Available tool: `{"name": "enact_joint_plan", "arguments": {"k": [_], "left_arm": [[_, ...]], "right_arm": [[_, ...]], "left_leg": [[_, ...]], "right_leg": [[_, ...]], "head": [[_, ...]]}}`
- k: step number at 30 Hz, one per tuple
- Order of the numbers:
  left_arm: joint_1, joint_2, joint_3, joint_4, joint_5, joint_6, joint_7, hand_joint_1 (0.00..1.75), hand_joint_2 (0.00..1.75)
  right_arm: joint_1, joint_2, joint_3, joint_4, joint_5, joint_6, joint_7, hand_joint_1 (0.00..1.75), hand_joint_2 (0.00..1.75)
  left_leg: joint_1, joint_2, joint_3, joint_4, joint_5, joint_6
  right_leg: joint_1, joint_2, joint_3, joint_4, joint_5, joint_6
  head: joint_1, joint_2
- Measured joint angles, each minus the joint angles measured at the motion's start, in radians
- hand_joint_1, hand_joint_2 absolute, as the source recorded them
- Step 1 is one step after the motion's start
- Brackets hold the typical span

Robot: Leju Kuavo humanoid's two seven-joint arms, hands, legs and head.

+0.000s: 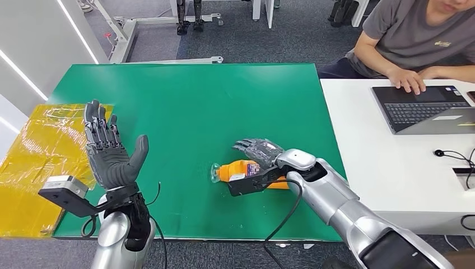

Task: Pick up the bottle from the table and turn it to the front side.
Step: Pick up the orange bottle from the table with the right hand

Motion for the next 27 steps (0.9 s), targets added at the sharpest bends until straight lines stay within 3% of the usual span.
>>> {"name": "enact_joint_plan", "arguments": {"k": [12,27], "left_arm": [[0.0,0.0,-0.001,0.007,0.022,0.047,0.0,0.0,1.75],[0.001,0.0,-0.023,0.036,0.039,0.067,0.0,0.0,1.75]], "right_arm": [[-0.054,-0.044,0.072,0.048,-0.034,0.145,0.049,0.0,1.75],[-0.032,-0.177,0.105,0.054,-0.065,0.121,0.198,0.0,1.75]], "left_leg": [[0.0,0.0,0.0,0.0,0.0,0.0],[0.0,0.0,0.0,0.001,0.0,0.0]], "right_leg": [[0.0,0.0,0.0,0.0,0.0,0.0],[0.0,0.0,0.0,0.0,0.0,0.0]], "head": [[0.0,0.0],[0.0,0.0]]}}
